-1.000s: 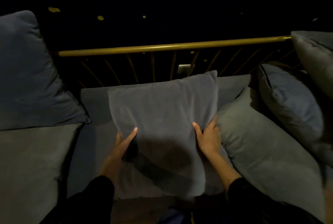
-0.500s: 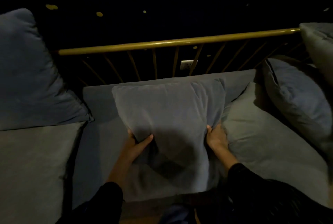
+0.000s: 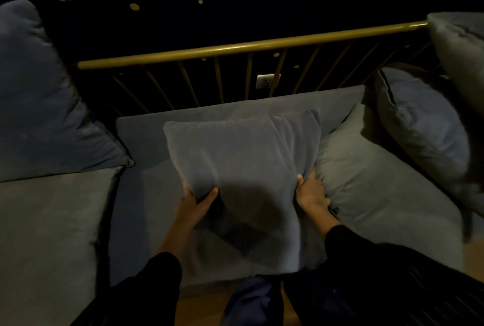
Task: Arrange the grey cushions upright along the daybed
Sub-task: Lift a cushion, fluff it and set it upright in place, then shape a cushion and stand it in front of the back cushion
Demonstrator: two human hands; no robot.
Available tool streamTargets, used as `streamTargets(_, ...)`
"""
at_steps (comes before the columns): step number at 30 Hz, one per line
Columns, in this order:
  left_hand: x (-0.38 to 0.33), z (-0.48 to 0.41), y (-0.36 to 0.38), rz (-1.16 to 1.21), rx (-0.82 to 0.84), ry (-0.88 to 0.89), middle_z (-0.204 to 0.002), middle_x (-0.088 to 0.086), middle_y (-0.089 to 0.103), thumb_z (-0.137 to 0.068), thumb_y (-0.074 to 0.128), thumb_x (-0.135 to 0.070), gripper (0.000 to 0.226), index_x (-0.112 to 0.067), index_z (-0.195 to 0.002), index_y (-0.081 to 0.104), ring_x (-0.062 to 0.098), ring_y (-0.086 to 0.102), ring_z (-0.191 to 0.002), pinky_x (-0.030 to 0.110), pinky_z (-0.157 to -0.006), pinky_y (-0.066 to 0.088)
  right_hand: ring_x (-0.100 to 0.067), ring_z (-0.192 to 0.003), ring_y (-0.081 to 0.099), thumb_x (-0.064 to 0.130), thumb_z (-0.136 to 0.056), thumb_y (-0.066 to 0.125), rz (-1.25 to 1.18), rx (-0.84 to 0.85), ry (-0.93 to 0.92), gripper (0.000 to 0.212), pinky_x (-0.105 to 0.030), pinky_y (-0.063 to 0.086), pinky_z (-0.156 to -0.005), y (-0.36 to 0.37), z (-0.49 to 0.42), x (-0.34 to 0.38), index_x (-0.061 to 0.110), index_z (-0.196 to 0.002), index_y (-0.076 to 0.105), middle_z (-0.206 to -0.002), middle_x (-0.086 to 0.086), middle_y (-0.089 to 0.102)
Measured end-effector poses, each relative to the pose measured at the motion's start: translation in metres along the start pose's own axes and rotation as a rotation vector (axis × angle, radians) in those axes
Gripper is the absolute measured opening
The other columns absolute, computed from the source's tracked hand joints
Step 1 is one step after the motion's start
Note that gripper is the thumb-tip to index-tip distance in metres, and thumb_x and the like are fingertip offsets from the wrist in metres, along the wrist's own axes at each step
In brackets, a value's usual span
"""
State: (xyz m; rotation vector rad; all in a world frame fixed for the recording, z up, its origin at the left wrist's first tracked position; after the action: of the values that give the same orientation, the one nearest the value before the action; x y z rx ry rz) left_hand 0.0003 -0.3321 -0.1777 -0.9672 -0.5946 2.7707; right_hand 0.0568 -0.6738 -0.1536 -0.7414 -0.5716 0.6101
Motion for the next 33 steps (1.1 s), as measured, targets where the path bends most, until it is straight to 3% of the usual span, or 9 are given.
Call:
streamTargets(4, -0.008, 0.015, 0.002, -0.237, -0.140, -0.098, -0.149, 0.033, 0.035, -0.089, 0.057, -0.048, 0.095, -0.014, -0.156, -0.001, 0.048, 0.038, -0.135, 0.050, -0.113, 0.032, -0.038, -0.144, 0.022, 0.046, -0.099, 0.032, 0.046, 0.105, -0.011, 0.073, -0.055, 0.020, -0.114, 0.011, -0.003, 0.010, 0.016, -0.154, -0.006, -0.159, -0.019, 0.016)
streamTargets(8, -0.064, 0.046, 0.019, -0.437, -0.293, -0.002, -0.138, 0.043, 0.040, -0.097, 0.015, -0.012, 0.062, -0.020, -0.156, 0.000, 0.056, 0.049, -0.120, 0.057, -0.093, 0.045, -0.040, -0.142, 0.027, 0.047, -0.098, 0.034, -0.003, 0.096, -0.034, 0.074, -0.052, 0.024, -0.113, -0.002, 0.001, 0.026, 0.011, -0.154, 0.001, -0.156, -0.023, 0.021)
streamTargets(9, -0.075, 0.054, 0.026, -0.446, -0.314, 0.005, -0.144, 0.042, 0.033, -0.097, 0.008, -0.013, 0.060, -0.022, -0.156, 0.003, 0.056, 0.041, -0.128, 0.059, -0.095, 0.041, -0.040, -0.139, 0.033, 0.045, -0.097, 0.039, -0.056, 0.095, -0.073, 0.072, -0.049, 0.028, -0.112, -0.008, 0.004, 0.029, 0.009, -0.153, 0.010, -0.154, -0.024, 0.028)
streamTargets(12, -0.098, 0.071, 0.059, -0.567, -0.135, 0.038, -0.157, 0.030, 0.010, -0.098, 0.041, -0.016, 0.070, -0.015, -0.156, 0.003, 0.046, 0.013, -0.146, 0.058, -0.110, 0.029, -0.037, -0.124, 0.053, 0.032, -0.092, 0.057, -0.136, 0.111, -0.214, 0.056, -0.039, 0.044, -0.101, -0.038, 0.020, 0.031, 0.003, -0.137, 0.044, -0.136, -0.022, 0.055)
streamTargets(15, -0.144, 0.080, 0.080, -0.567, -0.076, 0.161, -0.151, 0.028, 0.024, -0.095, 0.048, -0.017, 0.066, -0.007, -0.152, 0.018, 0.046, 0.026, -0.139, 0.054, -0.109, 0.032, -0.034, -0.112, 0.061, 0.023, -0.092, 0.058, -0.160, 0.070, -0.278, 0.040, -0.036, 0.050, -0.093, -0.096, 0.025, 0.026, 0.001, -0.125, 0.055, -0.124, -0.020, 0.063)
streamTargets(19, -0.243, 0.104, 0.141, -0.519, 0.103, 0.454, -0.137, 0.026, 0.052, -0.096, 0.052, -0.017, 0.042, 0.001, -0.134, 0.048, 0.041, 0.051, -0.124, 0.044, -0.100, 0.045, -0.034, -0.115, 0.059, 0.021, -0.092, 0.056, -0.120, -0.212, -0.445, 0.039, -0.037, 0.048, -0.094, -0.231, 0.030, 0.027, 0.006, -0.128, 0.058, -0.123, -0.021, 0.064)
streamTargets(26, -0.450, 0.216, 0.265, -0.504, 0.205, 0.856, -0.143, 0.022, 0.050, -0.100, 0.048, -0.025, 0.053, -0.005, -0.148, 0.035, 0.035, 0.049, -0.130, 0.037, -0.101, 0.043, -0.037, -0.107, 0.061, 0.025, -0.092, 0.055, -0.115, -0.635, -0.550, 0.026, -0.041, 0.049, -0.082, -0.482, 0.015, -0.022, 0.011, -0.111, 0.066, -0.112, -0.019, 0.067)
streamTargets(29, -0.504, 0.247, 0.327, -0.431, 0.244, 0.855, -0.145, 0.018, 0.049, -0.100, 0.047, -0.036, 0.060, -0.005, -0.149, 0.031, 0.035, 0.049, -0.131, 0.036, -0.100, 0.042, -0.037, -0.110, 0.058, 0.032, -0.093, 0.056, -0.072, -0.618, -0.465, 0.035, -0.042, 0.049, -0.087, -0.548, -0.037, -0.068, 0.008, -0.117, 0.063, -0.118, -0.019, 0.063)
streamTargets(33, -0.520, 0.247, 0.412, -0.398, 0.329, 0.630, -0.158, 0.017, 0.029, -0.089, 0.054, -0.059, 0.093, -0.009, -0.156, 0.012, 0.038, 0.036, -0.141, 0.043, -0.111, 0.039, -0.042, -0.130, 0.043, 0.057, -0.088, 0.053, 0.064, -0.346, -0.248, 0.069, -0.047, 0.040, -0.106, -0.567, -0.125, -0.146, 0.012, -0.140, 0.046, -0.143, -0.022, 0.044)
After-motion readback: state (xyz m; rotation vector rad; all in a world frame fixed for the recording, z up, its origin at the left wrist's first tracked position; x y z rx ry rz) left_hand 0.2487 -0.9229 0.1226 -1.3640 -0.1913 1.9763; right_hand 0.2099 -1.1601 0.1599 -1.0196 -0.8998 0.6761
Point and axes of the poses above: each hand's wrist, its own z-axis away from the middle knuckle, its own y-axis out of the palm, x = y × z, the point moved 9 cm from there along -z, towards the middle knuckle
